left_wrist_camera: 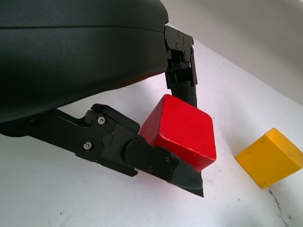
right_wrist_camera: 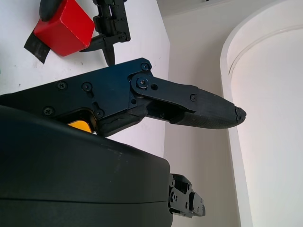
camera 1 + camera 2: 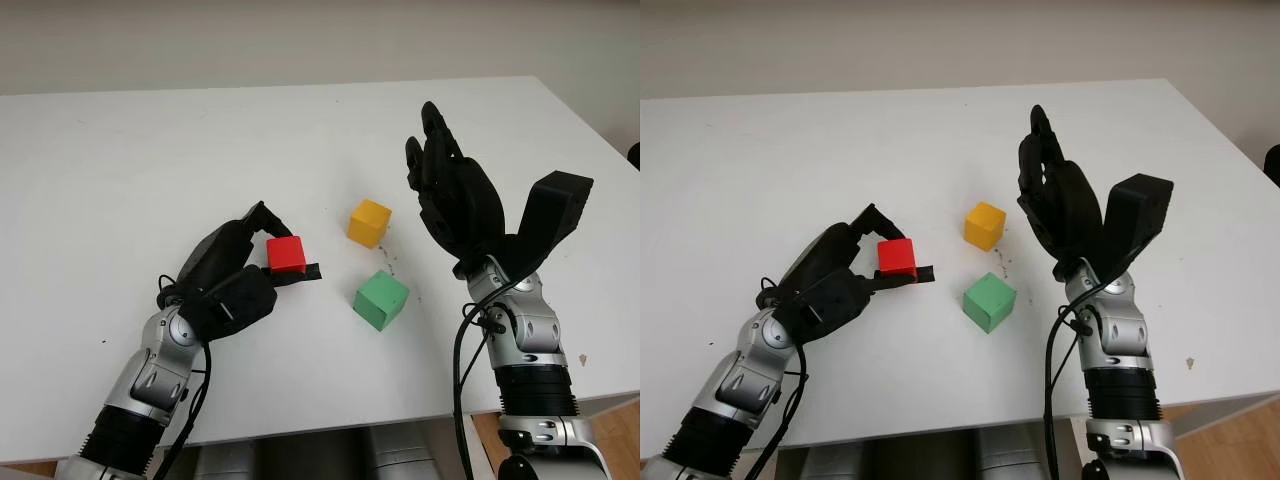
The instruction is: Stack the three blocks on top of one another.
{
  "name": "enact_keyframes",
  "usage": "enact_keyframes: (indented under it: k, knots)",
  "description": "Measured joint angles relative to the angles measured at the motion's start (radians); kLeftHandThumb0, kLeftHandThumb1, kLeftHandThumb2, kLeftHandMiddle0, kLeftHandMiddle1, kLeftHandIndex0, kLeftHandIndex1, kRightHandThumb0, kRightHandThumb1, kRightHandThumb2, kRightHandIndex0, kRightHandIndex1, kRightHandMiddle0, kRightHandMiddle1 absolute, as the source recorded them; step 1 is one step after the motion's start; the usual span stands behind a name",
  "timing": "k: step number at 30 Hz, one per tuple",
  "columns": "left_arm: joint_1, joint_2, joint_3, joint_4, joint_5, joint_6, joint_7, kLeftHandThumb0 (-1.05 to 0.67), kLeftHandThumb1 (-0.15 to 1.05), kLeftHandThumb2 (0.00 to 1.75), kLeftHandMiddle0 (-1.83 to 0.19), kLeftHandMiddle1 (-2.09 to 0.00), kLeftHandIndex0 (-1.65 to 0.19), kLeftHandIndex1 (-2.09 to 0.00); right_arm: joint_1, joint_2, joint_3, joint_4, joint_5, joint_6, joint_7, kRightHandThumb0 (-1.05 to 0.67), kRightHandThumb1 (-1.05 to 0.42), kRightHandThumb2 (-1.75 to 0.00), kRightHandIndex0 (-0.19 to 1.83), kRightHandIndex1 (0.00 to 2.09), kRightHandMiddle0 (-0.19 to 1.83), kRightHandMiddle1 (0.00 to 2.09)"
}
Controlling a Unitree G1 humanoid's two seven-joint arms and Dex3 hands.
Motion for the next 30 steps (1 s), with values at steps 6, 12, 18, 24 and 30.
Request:
enact_keyframes:
  k: [6, 12, 18, 24, 30]
  knots:
    - [-0.010, 0.013, -0.017, 0.015, 0.049, -0.013, 0.017, -0.48, 1.05, 0.13, -0.13, -0.06, -0.31, -1.68, 0.000, 0.000, 0.000, 0.000, 0.000, 0.000, 0.002, -0.76, -1.05, -0.67, -0.19, 0.00, -0.19, 0.00]
    - [-0.023, 0.013, -0.022, 0.026, 0.052, -0.006, 0.000, -0.47, 1.05, 0.13, -0.13, -0.05, -0.33, -1.59, 0.000, 0.000, 0.000, 0.000, 0.000, 0.000, -0.004, -0.75, -1.05, -0.68, -0.19, 0.00, -0.19, 0.00]
    - [-0.024, 0.013, -0.025, 0.031, 0.044, -0.009, -0.023, -0.53, 1.05, 0.07, 0.01, -0.05, -0.25, -0.89, 0.000, 0.000, 0.000, -0.001, 0.000, 0.000, 0.001, -0.75, -1.05, -0.68, -0.19, 0.00, -0.19, 0.00]
    - [-0.023, 0.021, -0.032, 0.014, 0.031, 0.016, -0.087, -0.65, 1.03, 0.05, 0.19, -0.01, -0.08, -0.05, 0.002, 0.000, 0.000, -0.001, 0.000, 0.000, -0.002, -0.75, -1.05, -0.67, -0.19, 0.00, -0.19, 0.00]
    - [-0.014, 0.021, -0.031, -0.035, 0.020, 0.039, -0.100, -0.66, 0.98, 0.04, 0.19, 0.00, 0.18, 0.00, 0.002, 0.000, 0.000, -0.001, 0.000, 0.001, -0.002, -0.75, -1.05, -0.66, -0.19, 0.00, -0.19, 0.00]
